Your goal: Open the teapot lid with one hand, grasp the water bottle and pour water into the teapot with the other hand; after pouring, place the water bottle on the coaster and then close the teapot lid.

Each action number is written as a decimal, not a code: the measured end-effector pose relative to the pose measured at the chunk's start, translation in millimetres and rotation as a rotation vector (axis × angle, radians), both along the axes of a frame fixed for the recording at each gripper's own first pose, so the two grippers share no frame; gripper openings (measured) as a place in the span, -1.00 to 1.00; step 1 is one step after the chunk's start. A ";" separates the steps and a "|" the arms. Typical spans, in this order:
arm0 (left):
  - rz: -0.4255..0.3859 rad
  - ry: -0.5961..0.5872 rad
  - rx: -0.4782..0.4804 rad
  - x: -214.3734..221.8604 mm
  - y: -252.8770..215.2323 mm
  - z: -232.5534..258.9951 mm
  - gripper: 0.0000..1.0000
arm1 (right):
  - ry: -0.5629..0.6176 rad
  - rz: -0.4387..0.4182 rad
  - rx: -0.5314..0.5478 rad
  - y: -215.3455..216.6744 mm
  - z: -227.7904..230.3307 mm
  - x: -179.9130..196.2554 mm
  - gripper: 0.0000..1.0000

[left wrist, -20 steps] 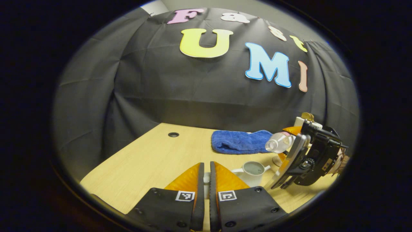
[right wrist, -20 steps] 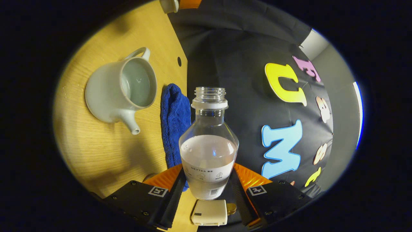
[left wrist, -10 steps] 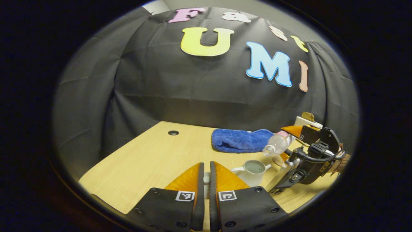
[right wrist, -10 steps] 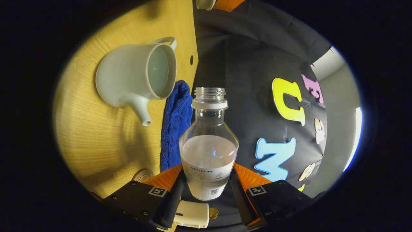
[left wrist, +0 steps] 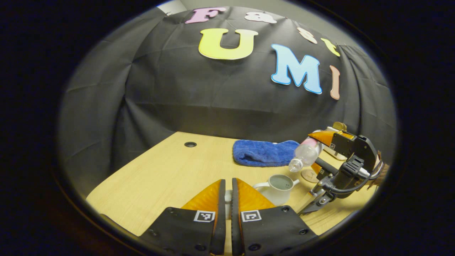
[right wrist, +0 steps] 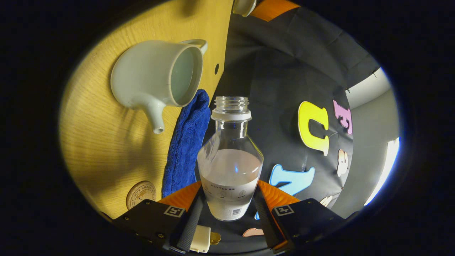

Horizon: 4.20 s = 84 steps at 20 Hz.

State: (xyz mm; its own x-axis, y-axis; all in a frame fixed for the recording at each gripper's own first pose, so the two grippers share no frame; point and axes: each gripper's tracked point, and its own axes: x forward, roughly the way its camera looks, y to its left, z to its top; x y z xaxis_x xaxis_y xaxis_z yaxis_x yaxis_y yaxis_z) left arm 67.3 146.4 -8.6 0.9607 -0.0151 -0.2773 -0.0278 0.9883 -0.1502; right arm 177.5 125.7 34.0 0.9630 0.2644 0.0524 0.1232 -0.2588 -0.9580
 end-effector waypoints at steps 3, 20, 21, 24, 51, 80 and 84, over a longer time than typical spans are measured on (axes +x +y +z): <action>-0.001 0.004 -0.002 -0.3 -0.1 -1.7 -0.74 | -0.014 0.014 -0.023 3.3 4.0 -0.1 0.51; -0.013 0.018 -0.006 0.4 -3.5 -6.4 -0.74 | -0.085 0.060 -0.139 13.3 13.1 1.2 0.51; -0.013 0.019 -0.007 0.6 -3.6 -7.0 -0.75 | -0.091 0.063 -0.150 14.4 13.8 0.5 0.51; -0.014 0.021 -0.006 0.5 -2.9 -7.1 -0.74 | -0.103 0.079 -0.179 17.7 16.0 1.0 0.51; -0.025 0.037 -0.020 2.7 -4.2 -16.1 -0.74 | -0.205 0.223 -0.456 59.3 27.0 -12.2 0.50; -0.023 0.029 -0.039 1.6 -2.1 -16.2 -0.74 | 0.472 -0.067 0.598 -10.5 -29.9 -0.1 0.53; -0.035 0.019 -0.031 1.7 -1.8 -14.4 -0.72 | 0.595 -0.136 0.883 -39.7 -31.3 5.5 0.53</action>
